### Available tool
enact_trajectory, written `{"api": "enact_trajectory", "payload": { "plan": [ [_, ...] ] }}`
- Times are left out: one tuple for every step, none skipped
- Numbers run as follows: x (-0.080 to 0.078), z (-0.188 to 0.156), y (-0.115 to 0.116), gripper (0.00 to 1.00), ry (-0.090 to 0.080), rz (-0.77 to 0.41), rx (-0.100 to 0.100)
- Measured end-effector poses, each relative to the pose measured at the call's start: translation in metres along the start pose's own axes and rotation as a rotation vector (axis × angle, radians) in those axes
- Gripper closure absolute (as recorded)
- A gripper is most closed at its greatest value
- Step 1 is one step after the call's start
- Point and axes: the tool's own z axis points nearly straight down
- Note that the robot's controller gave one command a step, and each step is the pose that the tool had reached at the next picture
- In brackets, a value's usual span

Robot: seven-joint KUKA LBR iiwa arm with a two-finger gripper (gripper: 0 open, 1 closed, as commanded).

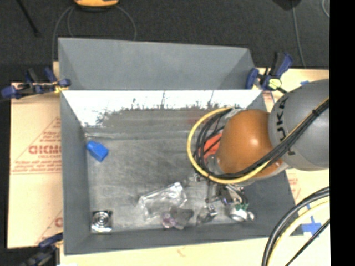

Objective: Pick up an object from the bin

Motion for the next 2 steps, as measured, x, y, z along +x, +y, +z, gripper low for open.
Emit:
{"api": "enact_trajectory", "payload": {
  "plan": [
    [-0.009,0.030,-0.018,0.00,-0.003,-0.463,0.002],
    [-0.007,-0.035,0.026,0.00,-0.011,-0.356,-0.001]
  ]
}}
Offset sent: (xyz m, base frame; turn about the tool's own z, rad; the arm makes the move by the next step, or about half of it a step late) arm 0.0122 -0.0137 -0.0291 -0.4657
